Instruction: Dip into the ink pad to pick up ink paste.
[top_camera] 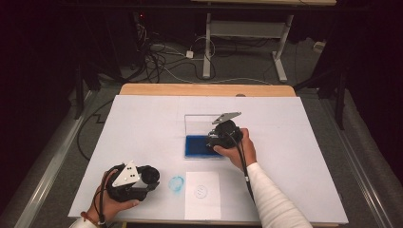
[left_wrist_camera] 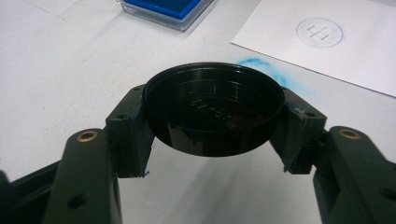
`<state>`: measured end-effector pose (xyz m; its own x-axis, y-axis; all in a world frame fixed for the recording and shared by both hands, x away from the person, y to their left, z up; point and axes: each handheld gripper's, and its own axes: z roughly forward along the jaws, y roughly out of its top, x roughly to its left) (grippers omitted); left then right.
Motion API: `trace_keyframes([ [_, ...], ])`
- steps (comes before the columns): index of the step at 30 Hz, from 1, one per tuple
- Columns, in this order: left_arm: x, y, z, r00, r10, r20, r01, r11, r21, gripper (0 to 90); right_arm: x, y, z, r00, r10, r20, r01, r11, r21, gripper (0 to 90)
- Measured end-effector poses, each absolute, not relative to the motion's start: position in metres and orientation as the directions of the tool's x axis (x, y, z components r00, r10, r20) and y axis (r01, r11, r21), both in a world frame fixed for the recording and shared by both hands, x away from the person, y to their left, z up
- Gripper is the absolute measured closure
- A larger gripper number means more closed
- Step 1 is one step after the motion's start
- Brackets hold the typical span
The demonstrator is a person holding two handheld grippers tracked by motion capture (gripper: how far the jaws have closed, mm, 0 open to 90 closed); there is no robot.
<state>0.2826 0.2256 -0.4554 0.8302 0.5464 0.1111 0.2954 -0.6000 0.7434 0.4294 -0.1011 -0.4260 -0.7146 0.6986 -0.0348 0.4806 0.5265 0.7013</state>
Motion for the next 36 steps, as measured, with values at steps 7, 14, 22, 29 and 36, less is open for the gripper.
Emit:
trace_keyframes([
  [7, 0.282, 0.224, -0.455, 0.832, 0.543, 0.113, 0.293, -0.603, 0.742, 36.9, 0.428, -0.1, -0.425, -0.711, 0.701, -0.051, 0.478, 0.536, 0.696, 57.1],
  [14, 0.283, 0.223, -0.456, 0.832, 0.543, 0.11, 0.298, -0.606, 0.738, 36.9, 0.422, -0.099, -0.423, -0.721, 0.692, -0.031, 0.474, 0.525, 0.707, 57.1],
  [22, 0.283, 0.223, -0.456, 0.833, 0.542, 0.111, 0.296, -0.607, 0.737, 36.9, 0.42, -0.098, -0.429, -0.704, 0.709, -0.044, 0.478, 0.518, 0.71, 57.0],
  [29, 0.281, 0.223, -0.456, 0.833, 0.541, 0.113, 0.294, -0.608, 0.738, 36.9, 0.421, -0.1, -0.431, -0.7, 0.714, -0.026, 0.485, 0.502, 0.716, 56.9],
  [36, 0.282, 0.222, -0.456, 0.836, 0.537, 0.111, 0.293, -0.609, 0.737, 36.9, 0.418, -0.099, -0.431, -0.708, 0.704, -0.059, 0.463, 0.525, 0.715, 56.9],
])
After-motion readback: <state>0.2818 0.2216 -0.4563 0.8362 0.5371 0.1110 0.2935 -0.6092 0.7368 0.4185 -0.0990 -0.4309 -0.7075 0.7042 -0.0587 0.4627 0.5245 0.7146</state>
